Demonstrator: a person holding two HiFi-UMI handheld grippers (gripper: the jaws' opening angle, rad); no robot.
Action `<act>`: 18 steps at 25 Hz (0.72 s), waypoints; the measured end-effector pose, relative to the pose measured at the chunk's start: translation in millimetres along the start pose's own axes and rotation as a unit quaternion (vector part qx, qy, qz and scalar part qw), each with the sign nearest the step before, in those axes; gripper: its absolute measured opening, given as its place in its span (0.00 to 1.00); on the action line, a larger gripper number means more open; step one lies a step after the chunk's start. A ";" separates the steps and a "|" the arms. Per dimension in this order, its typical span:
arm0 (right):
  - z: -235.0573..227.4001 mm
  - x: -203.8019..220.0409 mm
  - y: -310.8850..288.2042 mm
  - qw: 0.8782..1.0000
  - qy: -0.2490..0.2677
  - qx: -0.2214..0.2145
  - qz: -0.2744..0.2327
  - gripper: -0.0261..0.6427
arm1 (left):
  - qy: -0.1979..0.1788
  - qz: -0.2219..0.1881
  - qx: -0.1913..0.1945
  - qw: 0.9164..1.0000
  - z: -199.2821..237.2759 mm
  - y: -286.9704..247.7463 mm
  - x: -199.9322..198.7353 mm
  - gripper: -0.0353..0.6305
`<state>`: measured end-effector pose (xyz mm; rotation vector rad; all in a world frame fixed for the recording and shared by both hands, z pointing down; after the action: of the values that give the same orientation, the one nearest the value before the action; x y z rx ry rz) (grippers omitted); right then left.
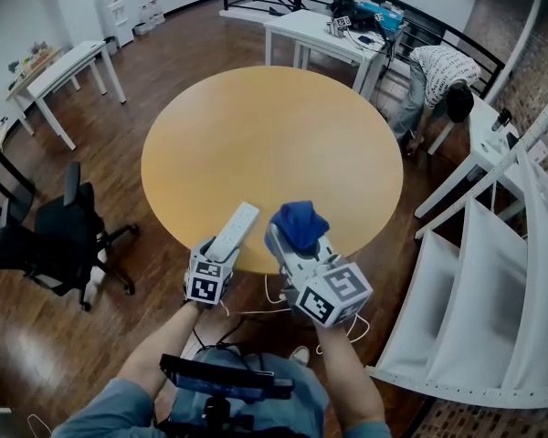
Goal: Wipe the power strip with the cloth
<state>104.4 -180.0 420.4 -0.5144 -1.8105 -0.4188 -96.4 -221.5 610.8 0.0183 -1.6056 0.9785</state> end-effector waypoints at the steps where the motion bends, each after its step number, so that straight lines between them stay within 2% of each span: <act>1: -1.0 1.0 -0.2 1.000 0.000 0.001 0.002 0.13 | -0.001 0.005 -0.001 1.000 0.5 -2.2 1.6 0.48; 13: -8.0 6.7 -3.6 1.000 -0.015 0.001 0.002 0.13 | -0.016 0.000 -0.001 1.000 5.1 -7.7 -10.5 0.49; 18: -8.4 3.9 -1.8 1.000 -0.018 -0.003 0.001 0.13 | -0.012 -0.030 -0.018 0.999 5.8 -2.5 -26.2 0.49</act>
<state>109.2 -185.4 426.6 -0.5312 -1.8437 -0.4151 -91.8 -239.2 591.0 0.0548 -1.6357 0.9059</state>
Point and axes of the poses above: the fingertips, and each gripper's own axes: y backward along the fingers, z to its left, x out of its underside, the point moved 8 cm from there along y, backward along the fingers, and after that the axes turned 7 degrees about x, right-handed, at the moved point
